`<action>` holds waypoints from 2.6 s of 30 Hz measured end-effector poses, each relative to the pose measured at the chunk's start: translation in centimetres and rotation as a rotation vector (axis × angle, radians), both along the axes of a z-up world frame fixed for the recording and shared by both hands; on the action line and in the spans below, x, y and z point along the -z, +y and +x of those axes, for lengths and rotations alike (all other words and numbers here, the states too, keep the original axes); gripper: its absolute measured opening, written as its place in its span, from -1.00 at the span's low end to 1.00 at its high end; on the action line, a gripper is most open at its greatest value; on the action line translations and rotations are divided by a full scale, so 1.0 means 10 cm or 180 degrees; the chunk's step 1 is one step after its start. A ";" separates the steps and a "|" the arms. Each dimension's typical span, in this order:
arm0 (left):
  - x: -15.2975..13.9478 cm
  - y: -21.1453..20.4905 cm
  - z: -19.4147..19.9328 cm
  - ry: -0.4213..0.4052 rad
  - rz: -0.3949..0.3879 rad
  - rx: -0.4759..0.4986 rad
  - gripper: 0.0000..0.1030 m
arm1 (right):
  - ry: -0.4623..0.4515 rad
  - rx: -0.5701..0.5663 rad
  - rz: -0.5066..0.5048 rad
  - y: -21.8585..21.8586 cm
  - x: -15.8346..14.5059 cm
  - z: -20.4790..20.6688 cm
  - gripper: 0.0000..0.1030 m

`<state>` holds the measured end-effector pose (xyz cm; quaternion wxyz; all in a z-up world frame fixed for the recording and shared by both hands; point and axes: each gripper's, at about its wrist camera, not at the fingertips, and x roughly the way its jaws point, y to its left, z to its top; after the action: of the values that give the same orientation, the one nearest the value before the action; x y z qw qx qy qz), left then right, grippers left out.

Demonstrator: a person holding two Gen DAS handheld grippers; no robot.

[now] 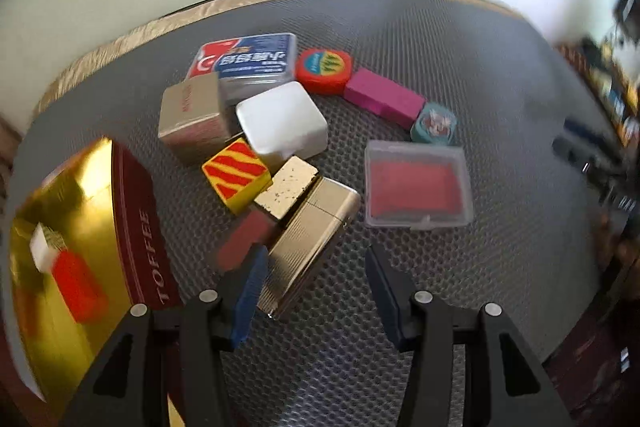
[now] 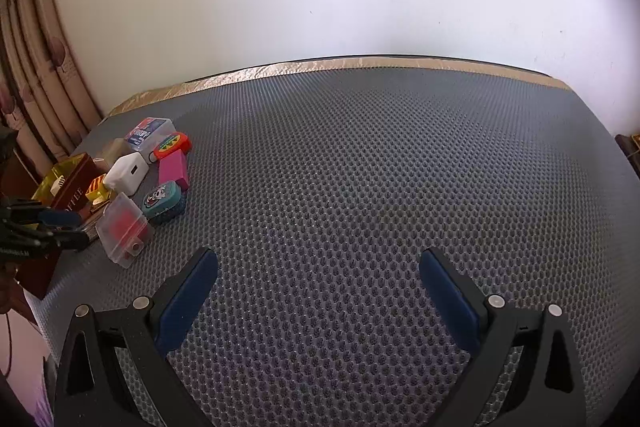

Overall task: Organize rigid objects
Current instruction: 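Grasp the gold ribbed lighter with the left tool, then grasp the clear plastic box with the right tool while the left tool holds the lighter, then lower the gold lighter into the tin and open the left tool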

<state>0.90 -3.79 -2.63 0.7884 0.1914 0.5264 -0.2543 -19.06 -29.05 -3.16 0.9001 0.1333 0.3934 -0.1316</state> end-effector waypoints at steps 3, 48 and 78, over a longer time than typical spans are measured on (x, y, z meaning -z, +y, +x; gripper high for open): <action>0.03 -0.08 0.00 -0.0052 0.0119 0.0056 0.01 | 0.0016 -0.0012 0.0020 -0.01 0.00 0.01 0.95; -0.34 0.68 -1.12 -0.0023 -0.1132 -0.0958 -0.61 | 0.0696 -0.3108 -0.0643 1.74 -0.27 1.18 0.49; -0.77 1.54 -0.06 -0.0375 -0.0830 -0.1472 -0.61 | 0.0245 -0.2042 0.0751 1.24 -0.12 0.35 -0.03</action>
<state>0.25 11.66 5.03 0.8728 -0.0226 0.4722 -0.1215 -15.53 -16.67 -1.91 0.8585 0.1009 0.4615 0.1996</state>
